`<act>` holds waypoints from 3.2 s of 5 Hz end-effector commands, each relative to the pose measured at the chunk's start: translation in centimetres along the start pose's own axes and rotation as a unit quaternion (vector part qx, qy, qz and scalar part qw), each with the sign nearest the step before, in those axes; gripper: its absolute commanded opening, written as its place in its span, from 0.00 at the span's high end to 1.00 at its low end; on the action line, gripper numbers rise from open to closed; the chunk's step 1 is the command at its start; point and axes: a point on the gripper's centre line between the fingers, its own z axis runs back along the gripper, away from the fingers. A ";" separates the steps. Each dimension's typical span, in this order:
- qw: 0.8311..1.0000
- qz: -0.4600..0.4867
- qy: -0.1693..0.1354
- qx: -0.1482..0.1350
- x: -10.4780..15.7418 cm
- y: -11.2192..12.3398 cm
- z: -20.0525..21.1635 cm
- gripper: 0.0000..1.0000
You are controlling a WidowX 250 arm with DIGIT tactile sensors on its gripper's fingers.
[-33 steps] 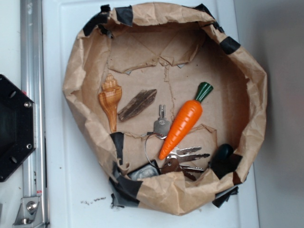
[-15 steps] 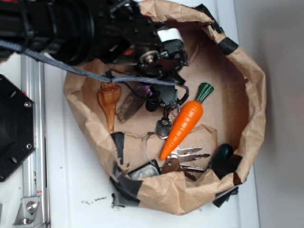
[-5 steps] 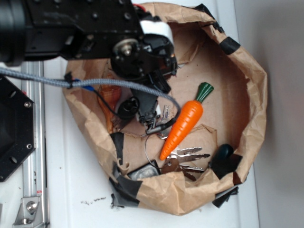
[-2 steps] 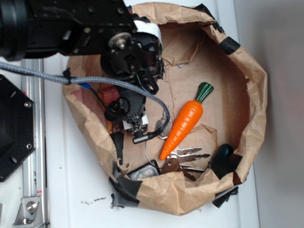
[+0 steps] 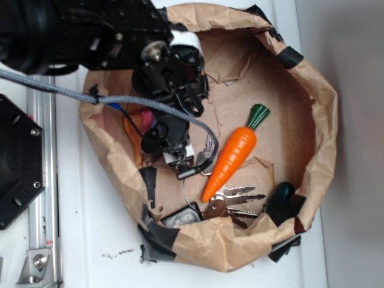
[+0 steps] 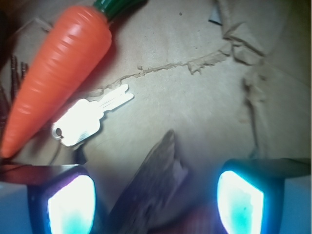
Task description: Grab the wood chip.
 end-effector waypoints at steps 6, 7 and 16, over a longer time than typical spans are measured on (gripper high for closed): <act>0.992 0.124 0.000 0.008 -0.6 -0.8 -1.7 0.00; 0.987 0.158 -0.009 0.028 -0.9 -1.6 -2.2 0.00; 0.990 0.139 -0.006 0.017 -3.2 -0.9 -2.8 1.00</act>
